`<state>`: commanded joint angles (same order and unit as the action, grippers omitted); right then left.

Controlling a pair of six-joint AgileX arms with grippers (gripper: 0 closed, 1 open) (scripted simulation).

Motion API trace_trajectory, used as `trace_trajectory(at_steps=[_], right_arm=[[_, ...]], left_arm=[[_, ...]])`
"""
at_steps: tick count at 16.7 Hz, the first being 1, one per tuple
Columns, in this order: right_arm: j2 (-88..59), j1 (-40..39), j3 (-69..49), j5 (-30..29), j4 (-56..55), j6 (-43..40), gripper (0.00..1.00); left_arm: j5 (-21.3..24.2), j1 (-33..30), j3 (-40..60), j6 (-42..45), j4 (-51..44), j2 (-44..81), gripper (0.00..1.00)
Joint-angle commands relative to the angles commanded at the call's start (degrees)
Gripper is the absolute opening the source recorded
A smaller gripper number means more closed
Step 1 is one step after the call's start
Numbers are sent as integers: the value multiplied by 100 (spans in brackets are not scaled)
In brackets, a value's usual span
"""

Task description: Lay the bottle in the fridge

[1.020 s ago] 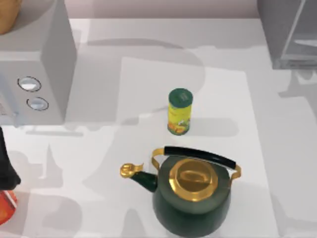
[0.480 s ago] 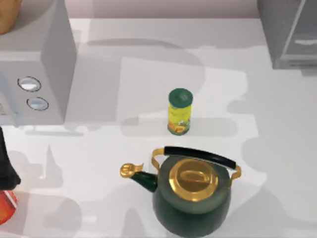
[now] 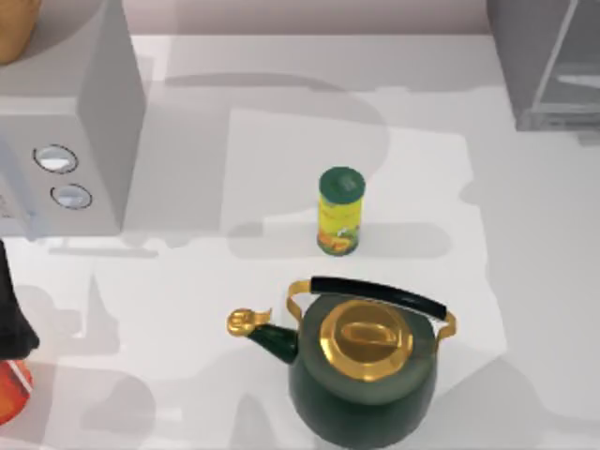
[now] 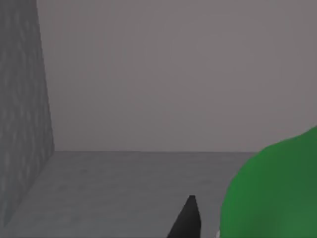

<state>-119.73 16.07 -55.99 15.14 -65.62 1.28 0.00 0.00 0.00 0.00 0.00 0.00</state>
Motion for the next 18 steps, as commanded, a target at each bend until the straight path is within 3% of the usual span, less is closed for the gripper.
trace_trajectory(at_steps=[5, 12, 18], right_arm=[[-290, -68, -391, -44, 203, 4, 1], [-1363, -258, -2563, -266, 1157, -14, 1], [-1542, -316, -2861, -299, 1377, -15, 1]], left_arm=[[0, 0, 0, 0, 0, 0, 100], [0, 0, 0, 0, 0, 0, 100], [0, 0, 0, 0, 0, 0, 100]])
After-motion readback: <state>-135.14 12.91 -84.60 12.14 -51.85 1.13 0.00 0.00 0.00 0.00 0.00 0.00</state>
